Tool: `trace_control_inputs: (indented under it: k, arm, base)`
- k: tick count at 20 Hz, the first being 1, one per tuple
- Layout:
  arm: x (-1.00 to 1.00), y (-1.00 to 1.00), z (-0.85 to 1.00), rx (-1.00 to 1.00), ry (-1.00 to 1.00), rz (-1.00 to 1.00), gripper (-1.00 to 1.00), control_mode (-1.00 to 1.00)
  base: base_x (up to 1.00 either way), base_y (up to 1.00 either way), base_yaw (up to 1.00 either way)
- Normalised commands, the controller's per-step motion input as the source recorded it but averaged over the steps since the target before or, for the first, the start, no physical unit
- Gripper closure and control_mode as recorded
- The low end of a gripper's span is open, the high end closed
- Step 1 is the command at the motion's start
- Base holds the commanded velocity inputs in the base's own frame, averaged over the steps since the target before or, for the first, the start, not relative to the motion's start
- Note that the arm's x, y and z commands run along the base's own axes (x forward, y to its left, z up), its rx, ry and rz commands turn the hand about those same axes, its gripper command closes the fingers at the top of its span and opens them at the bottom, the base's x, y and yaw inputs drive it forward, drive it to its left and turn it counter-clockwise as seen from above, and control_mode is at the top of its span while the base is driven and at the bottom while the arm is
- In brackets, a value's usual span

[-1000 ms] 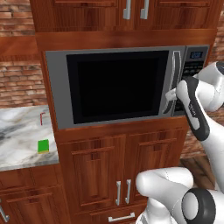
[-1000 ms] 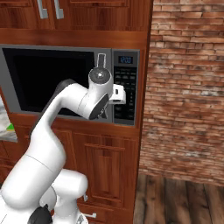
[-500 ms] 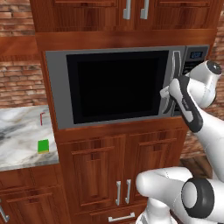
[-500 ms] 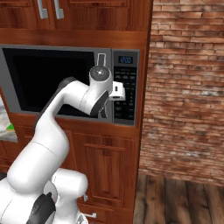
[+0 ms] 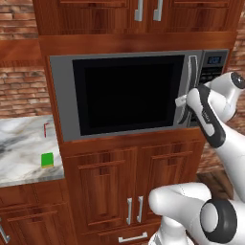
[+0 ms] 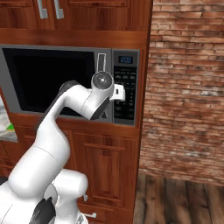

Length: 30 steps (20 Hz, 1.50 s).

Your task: Place the sponge inside the microwave to prepare for sanitizing.

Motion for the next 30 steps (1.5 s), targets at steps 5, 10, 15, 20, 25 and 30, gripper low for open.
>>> trace_control_inputs:
  k: [5,10,15,20,25,30]
  arm:
    - [0.11,0.06,-0.12,0.03,-0.10,0.00,1.00,-1.00]
    - [0.00,-0.01,0.00,0.00,0.00,0.00,1.00,-1.00]
    - [-0.19,0.00,0.00,0.00,0.00,0.00,1.00,-1.00]
    - [-0.85,0.03,0.00,-0.02,-0.03,-0.10,1.00,-1.00]
    - [-1.00,0.16,0.00,-0.06,-0.06,-0.18,1.00,-1.00]
    - [-1.00,0.36,-0.38,-0.12,-0.16,-0.19,1.00,-1.00]
  base:
    - [0.00,0.00,0.00]
    - [0.00,0.00,0.00]
    - [0.00,0.00,0.00]
    - [0.00,0.00,0.00]
    - [0.00,0.00,0.00]
    - [0.00,0.00,0.00]
